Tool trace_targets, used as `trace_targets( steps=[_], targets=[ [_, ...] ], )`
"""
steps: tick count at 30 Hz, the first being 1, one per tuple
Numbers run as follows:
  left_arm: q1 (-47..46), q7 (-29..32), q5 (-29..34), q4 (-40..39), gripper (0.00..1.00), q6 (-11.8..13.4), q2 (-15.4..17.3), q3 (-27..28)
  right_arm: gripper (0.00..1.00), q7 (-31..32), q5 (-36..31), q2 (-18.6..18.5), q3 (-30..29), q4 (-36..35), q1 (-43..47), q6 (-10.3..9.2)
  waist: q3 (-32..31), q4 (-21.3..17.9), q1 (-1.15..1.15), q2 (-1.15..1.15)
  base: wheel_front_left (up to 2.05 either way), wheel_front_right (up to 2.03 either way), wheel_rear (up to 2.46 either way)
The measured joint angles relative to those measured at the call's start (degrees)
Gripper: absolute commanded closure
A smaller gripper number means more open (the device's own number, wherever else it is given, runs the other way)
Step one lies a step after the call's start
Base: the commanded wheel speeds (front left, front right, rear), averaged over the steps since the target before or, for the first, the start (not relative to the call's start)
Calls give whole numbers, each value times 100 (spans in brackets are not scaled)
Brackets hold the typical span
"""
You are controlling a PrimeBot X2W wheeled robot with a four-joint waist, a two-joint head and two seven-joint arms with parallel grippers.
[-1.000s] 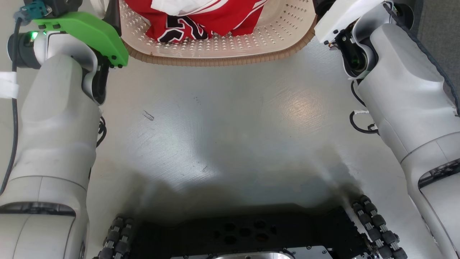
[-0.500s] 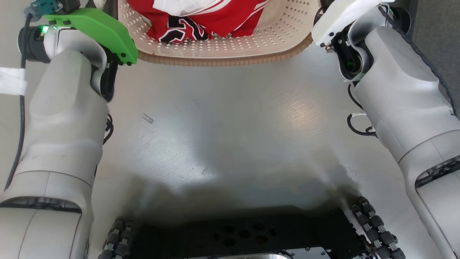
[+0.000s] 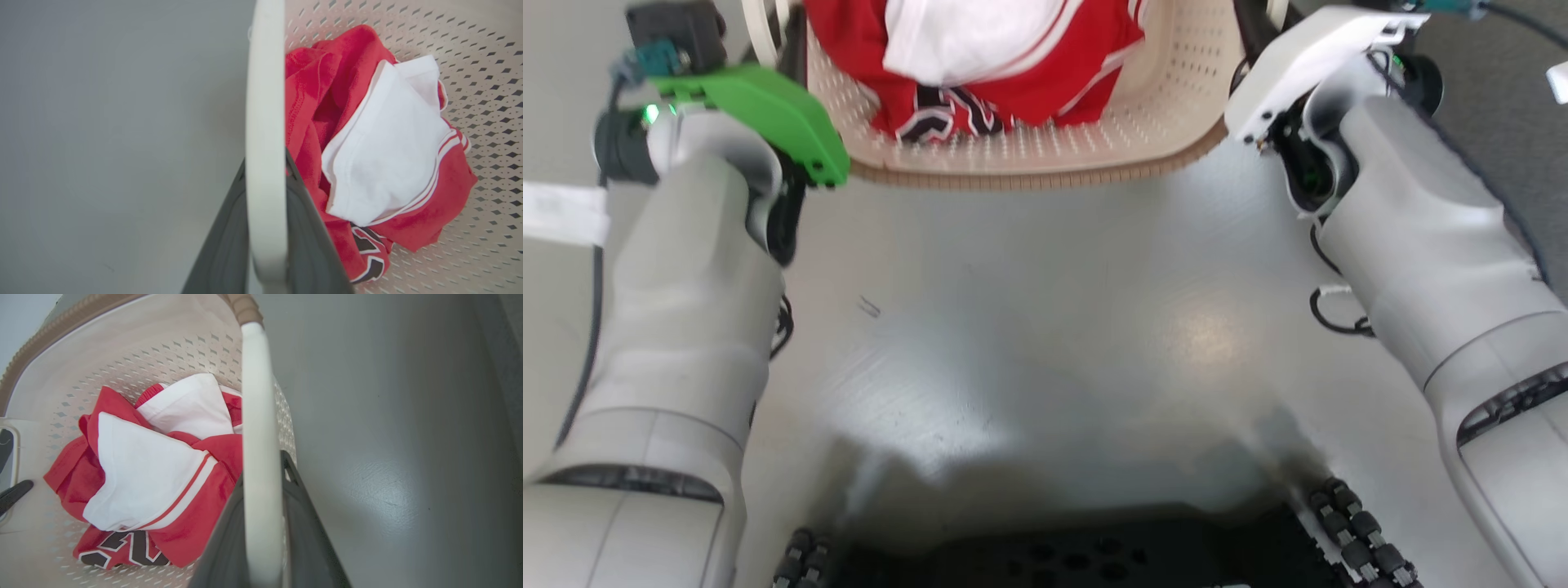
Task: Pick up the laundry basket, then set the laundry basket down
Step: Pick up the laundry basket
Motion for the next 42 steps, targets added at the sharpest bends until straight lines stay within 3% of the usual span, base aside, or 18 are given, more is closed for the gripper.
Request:
trace_targets(
  steps=[14, 42],
  targets=[
    [599, 171, -278, 354, 100, -2, -64, -203, 100, 7, 177, 88, 298, 241, 657, 55, -906, -66, 0, 0, 0, 0, 0],
    [2041, 976, -734, 784, 100, -45, -160, -403, 100, 1017, 1101, 185, 735, 328, 2256, 107, -3148, -247, 0, 0, 0, 0, 0]
  ],
)
